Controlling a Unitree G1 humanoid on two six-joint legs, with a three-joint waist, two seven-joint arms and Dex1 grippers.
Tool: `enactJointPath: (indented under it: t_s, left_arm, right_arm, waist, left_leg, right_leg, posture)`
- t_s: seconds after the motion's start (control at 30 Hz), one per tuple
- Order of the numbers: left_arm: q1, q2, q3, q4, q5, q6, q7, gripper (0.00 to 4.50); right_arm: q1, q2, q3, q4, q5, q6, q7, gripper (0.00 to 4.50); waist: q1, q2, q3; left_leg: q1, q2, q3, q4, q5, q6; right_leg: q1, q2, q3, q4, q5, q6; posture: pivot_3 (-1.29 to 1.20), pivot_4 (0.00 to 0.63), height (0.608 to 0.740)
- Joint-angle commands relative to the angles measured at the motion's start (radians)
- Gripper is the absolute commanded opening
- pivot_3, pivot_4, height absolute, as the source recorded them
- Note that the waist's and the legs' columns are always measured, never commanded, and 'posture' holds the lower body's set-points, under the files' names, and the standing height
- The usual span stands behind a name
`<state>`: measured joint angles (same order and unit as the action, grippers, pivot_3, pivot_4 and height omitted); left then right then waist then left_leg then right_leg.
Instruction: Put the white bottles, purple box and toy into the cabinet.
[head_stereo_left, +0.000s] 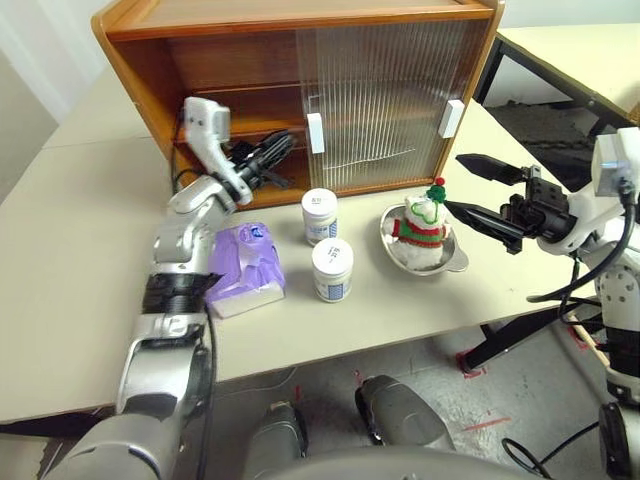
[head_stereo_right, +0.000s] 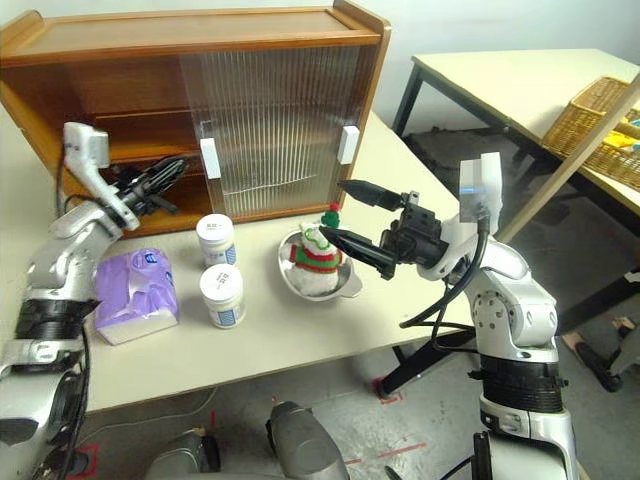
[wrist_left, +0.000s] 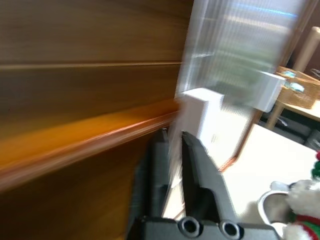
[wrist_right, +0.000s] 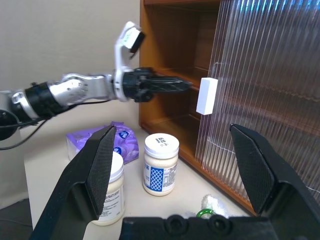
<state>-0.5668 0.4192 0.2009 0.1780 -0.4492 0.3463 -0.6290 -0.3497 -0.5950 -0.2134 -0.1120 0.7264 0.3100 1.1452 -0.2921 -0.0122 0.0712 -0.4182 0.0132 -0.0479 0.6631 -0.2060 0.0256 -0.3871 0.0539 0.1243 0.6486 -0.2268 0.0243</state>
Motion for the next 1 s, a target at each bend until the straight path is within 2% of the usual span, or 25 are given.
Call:
enactJointPath:
  t_s: [0.03,0.27,0.37,0.43,0.57,0.83,0.9,1.0]
  left_arm:
    - [0.094,0.065,0.11,-0.17,-0.17,0.176,-0.029,1.93]
    - [0.287,0.243,0.364,-0.363,-0.545,0.671,0.102,4.44]
    - [0.418,0.309,0.462,-0.405,-0.619,0.824,0.169,4.48]
    - [0.486,0.332,0.481,-0.419,-0.626,0.859,0.182,4.48]
    - [0.555,0.296,0.476,-0.407,-0.642,0.921,0.242,4.48]
    - [0.474,0.157,0.463,-0.292,-0.635,0.928,0.378,4.48]
    - [0.45,0.118,0.442,-0.235,-0.621,0.92,0.394,4.48]
    - [0.436,0.091,0.388,-0.193,-0.605,0.938,0.392,4.48]
  right_arm:
    - [-0.015,0.003,0.02,0.012,-0.012,-0.011,0.015,4.5]
    - [-0.053,0.004,0.035,0.069,-0.025,-0.026,0.048,4.5]
    - [-0.065,0.013,0.045,0.089,-0.036,-0.035,0.061,4.5]
    - [-0.069,0.017,0.052,0.097,-0.043,-0.038,0.064,4.5]
    - [-0.069,0.023,0.059,0.106,-0.05,-0.04,0.071,4.5]
    - [-0.075,0.014,0.058,0.124,-0.063,-0.031,0.076,4.5]
    - [-0.063,0.011,0.055,0.111,-0.063,-0.023,0.071,4.5]
    - [-0.047,0.01,0.05,0.093,-0.063,-0.017,0.061,4.5]
  waist:
    - [0.001,0.0,0.0]
    - [0.024,0.004,-0.004]
    - [0.034,0.006,-0.005]
    - [0.04,0.007,-0.006]
    - [0.062,0.009,-0.007]
    - [0.097,0.011,-0.009]
    - [0.099,0.013,-0.01]
    - [0.099,0.014,-0.011]
  left_leg:
    - [0.0,0.0,0.0,0.0,0.0,0.0]
    - [0.001,0.006,-0.008,-0.004,0.001,-0.001]
    - [0.001,0.005,-0.009,-0.006,0.001,-0.001]
    - [0.001,0.006,-0.009,-0.007,0.0,-0.003]
    - [0.002,0.005,-0.013,-0.01,-0.007,-0.018]
    - [0.004,0.003,-0.018,-0.014,-0.006,-0.023]
    - [0.004,0.003,-0.018,-0.016,0.001,-0.014]
    - [0.004,0.001,-0.018,-0.019,0.005,-0.011]
  right_leg:
    - [0.0,0.0,0.0,0.0,0.0,0.0]
    - [-0.002,-0.009,0.002,0.0,0.001,-0.005]
    - [-0.008,-0.014,0.002,0.0,0.003,-0.011]
    - [-0.01,-0.015,0.002,0.0,0.003,-0.014]
    - [-0.012,-0.015,0.001,0.0,0.004,-0.021]
    - [-0.012,-0.015,0.0,0.001,0.006,-0.025]
    - [-0.011,-0.015,0.0,0.001,0.006,-0.026]
    - [-0.009,-0.015,0.001,0.0,0.006,-0.025]
  posture:
    - [-0.28,0.047,0.74]
    - [-0.25,0.055,0.74]
    - [-0.24,0.058,0.74]
    - [-0.23,0.06,0.74]
    - [-0.22,0.06,0.74]
    - [-0.22,0.053,0.74]
    - [-0.24,0.052,0.74]
    - [-0.26,0.054,0.74]
